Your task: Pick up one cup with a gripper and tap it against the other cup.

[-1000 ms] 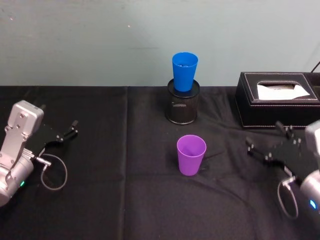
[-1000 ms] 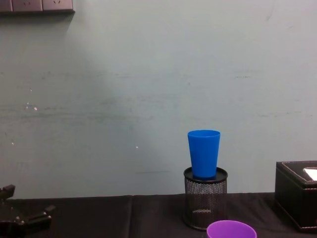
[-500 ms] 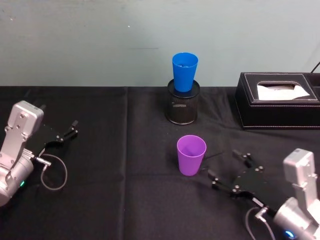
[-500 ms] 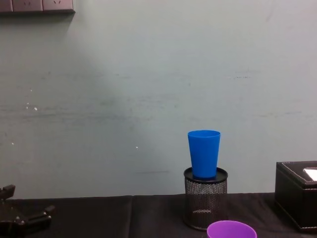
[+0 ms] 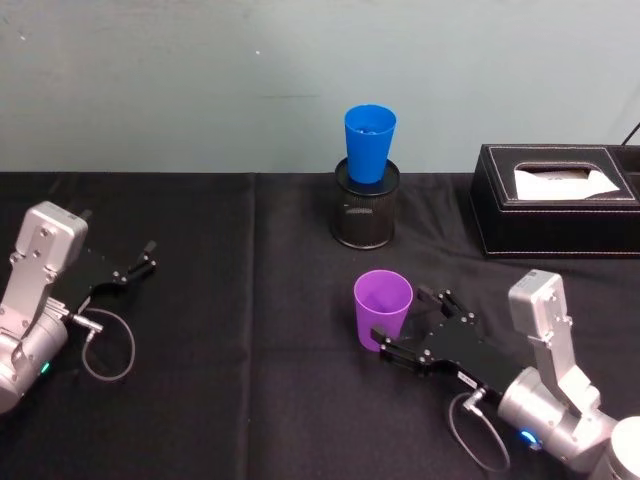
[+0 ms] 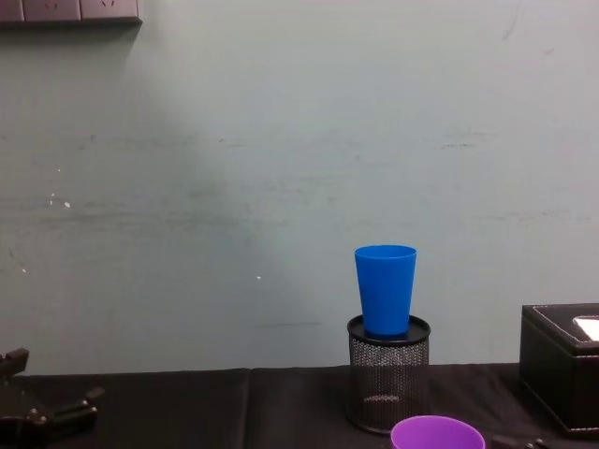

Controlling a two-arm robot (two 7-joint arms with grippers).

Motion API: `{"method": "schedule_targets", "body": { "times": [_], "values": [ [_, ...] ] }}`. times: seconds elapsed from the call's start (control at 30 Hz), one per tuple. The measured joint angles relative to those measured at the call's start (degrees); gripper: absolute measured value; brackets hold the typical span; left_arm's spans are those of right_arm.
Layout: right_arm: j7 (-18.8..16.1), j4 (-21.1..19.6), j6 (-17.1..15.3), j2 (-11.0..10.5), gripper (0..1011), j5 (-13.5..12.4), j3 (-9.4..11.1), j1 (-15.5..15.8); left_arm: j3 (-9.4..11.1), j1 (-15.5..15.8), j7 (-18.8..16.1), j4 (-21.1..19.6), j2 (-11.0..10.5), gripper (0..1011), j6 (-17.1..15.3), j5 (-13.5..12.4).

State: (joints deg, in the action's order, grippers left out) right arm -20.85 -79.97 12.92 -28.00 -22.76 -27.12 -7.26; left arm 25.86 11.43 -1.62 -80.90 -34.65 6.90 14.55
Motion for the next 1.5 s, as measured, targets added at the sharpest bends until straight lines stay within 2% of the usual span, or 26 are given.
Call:
{"method": "schedule_targets", "body": {
  "times": [0.27, 0.53, 0.87, 1.17, 1.3, 1.5],
  "values": [
    [-1.94, 3.54, -0.16, 3.02, 1004, 0.75, -0.09, -3.21, 0.0, 0.0, 0.0, 0.0, 0.0, 1000, 0.0, 0.0],
    [-2.56, 6.01, -0.82, 5.17, 1004, 1.33, 0.26, -4.83, 0.0, 0.0, 0.0, 0.0, 0.0, 1000, 0.0, 0.0],
    [-2.57, 5.74, -0.75, 4.95, 997, 1.33, 0.25, -4.73, 0.0, 0.0, 0.0, 0.0, 0.0, 1000, 0.0, 0.0],
    [-2.57, 5.57, -0.68, 4.83, 795, 1.3, 0.21, -4.67, 0.0, 0.0, 0.0, 0.0, 0.0, 1000, 0.0, 0.0],
    [-2.57, 5.54, -0.66, 4.81, 771, 1.28, 0.18, -4.65, 0.0, 0.0, 0.0, 0.0, 0.0, 1000, 0.0, 0.0],
    [-2.6, 1.69, -3.32, 4.05, 743, 1.76, 1.06, -4.1, 0.0, 0.0, 0.0, 0.0, 0.0, 1000, 0.0, 0.0]
  ]
}}
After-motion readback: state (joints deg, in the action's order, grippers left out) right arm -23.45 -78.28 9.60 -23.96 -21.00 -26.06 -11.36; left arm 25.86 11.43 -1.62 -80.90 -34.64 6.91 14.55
